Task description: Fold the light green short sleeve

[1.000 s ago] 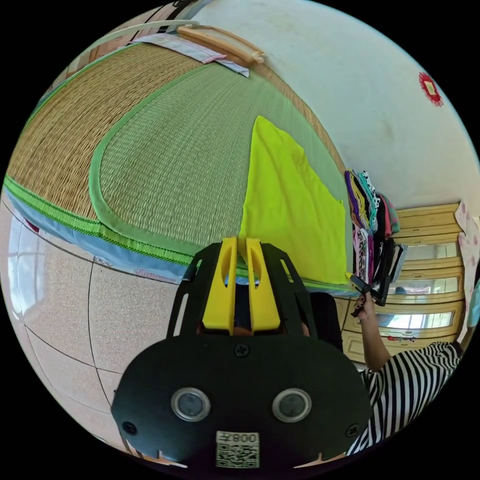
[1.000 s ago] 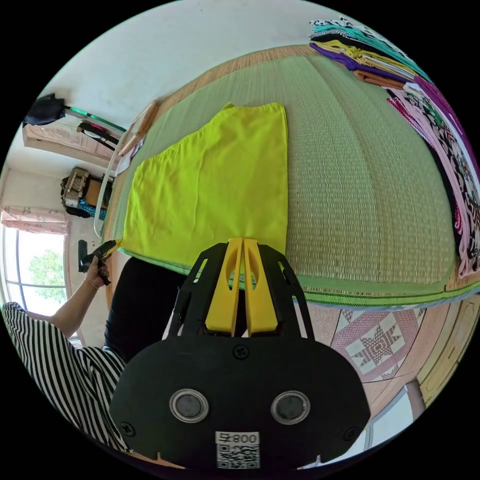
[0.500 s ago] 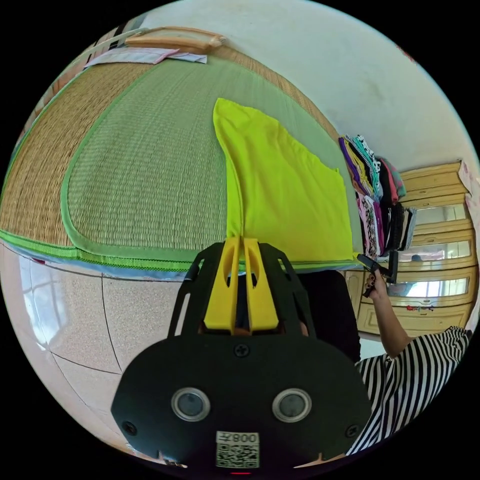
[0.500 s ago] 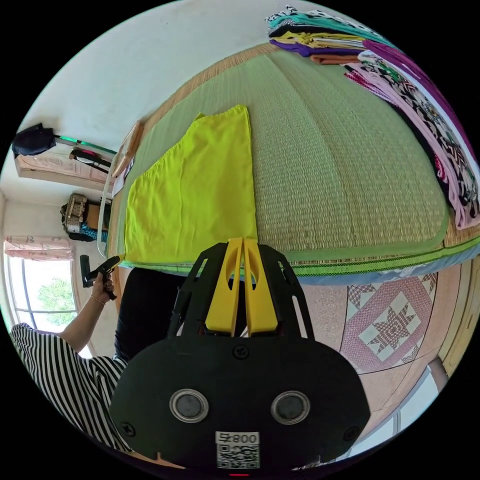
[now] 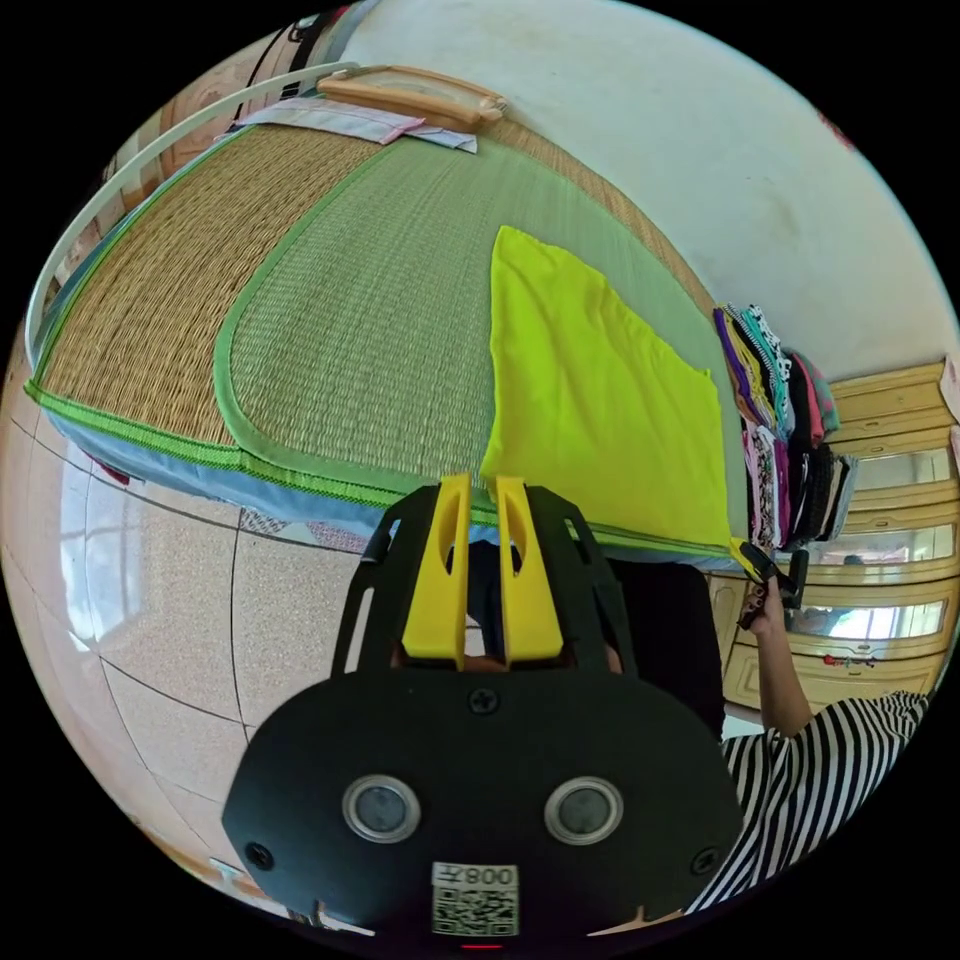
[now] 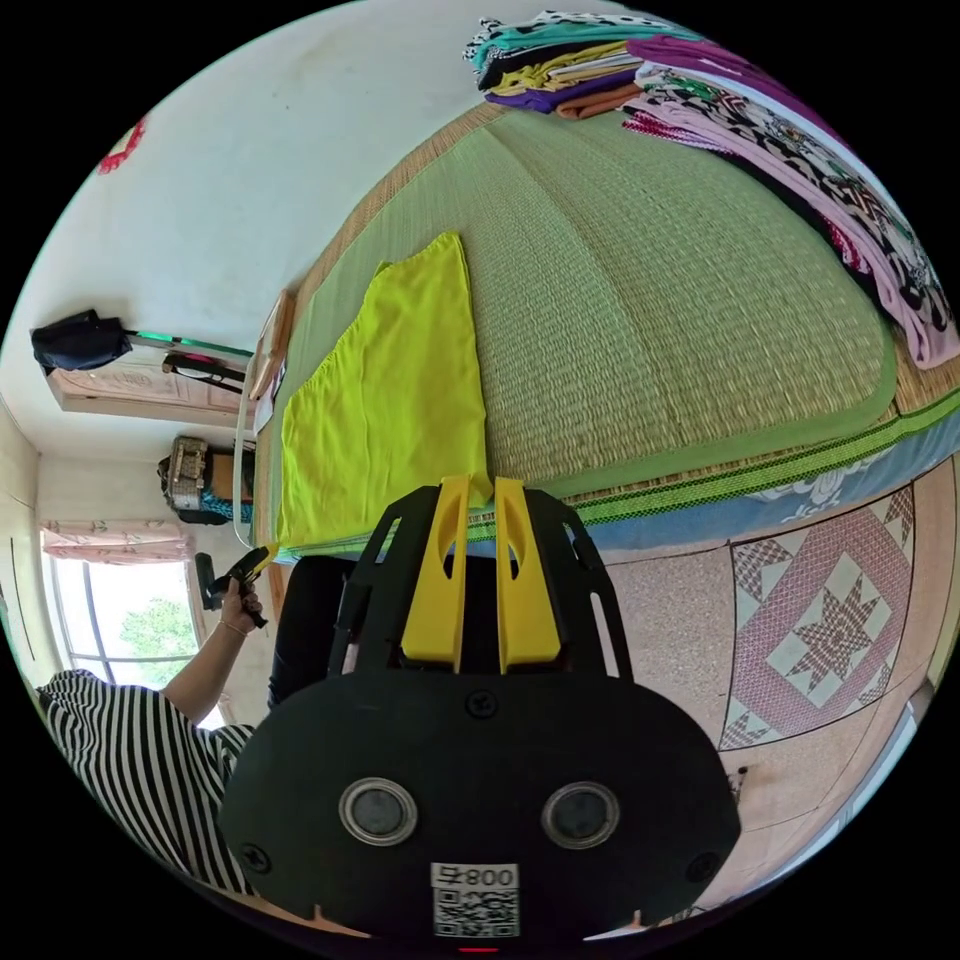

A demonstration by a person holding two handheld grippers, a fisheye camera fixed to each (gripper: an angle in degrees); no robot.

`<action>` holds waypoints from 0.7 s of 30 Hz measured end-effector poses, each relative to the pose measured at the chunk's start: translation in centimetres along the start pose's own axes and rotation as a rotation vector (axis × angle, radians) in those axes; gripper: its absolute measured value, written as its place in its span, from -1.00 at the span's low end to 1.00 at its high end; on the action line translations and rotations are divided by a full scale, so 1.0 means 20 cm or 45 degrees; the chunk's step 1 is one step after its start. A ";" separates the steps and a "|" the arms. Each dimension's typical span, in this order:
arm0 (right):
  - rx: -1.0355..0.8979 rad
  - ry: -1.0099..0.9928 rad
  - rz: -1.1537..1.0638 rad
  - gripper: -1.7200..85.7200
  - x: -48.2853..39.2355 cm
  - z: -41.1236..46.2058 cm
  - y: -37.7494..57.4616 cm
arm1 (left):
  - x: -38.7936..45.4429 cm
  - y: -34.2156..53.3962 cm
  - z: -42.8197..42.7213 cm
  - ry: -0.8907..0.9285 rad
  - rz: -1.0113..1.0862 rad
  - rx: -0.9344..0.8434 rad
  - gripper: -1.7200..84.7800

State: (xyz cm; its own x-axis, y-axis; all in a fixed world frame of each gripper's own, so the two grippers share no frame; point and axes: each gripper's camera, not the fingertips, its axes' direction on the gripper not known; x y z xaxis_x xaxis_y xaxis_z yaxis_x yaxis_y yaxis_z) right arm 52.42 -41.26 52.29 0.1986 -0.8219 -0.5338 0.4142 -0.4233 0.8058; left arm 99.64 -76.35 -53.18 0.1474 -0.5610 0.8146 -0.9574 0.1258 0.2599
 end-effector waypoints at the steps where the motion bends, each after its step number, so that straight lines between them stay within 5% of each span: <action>1: -0.002 -0.011 0.004 -0.84 0.01 0.00 0.00 | 0.02 0.01 -0.02 0.006 -0.025 0.001 -0.84; 14: 0.002 -0.126 0.034 -0.92 0.29 0.01 0.04 | 0.68 0.09 -0.23 0.179 0.241 0.114 -0.84; 21: 0.045 -0.243 0.010 -0.94 0.38 -0.06 0.04 | 1.34 0.06 -0.06 0.374 0.629 -0.093 -0.81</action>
State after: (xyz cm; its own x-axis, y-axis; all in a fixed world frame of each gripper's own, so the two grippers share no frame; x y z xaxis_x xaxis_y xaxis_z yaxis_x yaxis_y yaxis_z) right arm 55.35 -47.48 48.60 0.0278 -0.8812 -0.4720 0.3815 -0.4271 0.8198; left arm 102.67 -90.21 -30.41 -0.2399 -0.1719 0.9555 -0.9120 0.3773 -0.1611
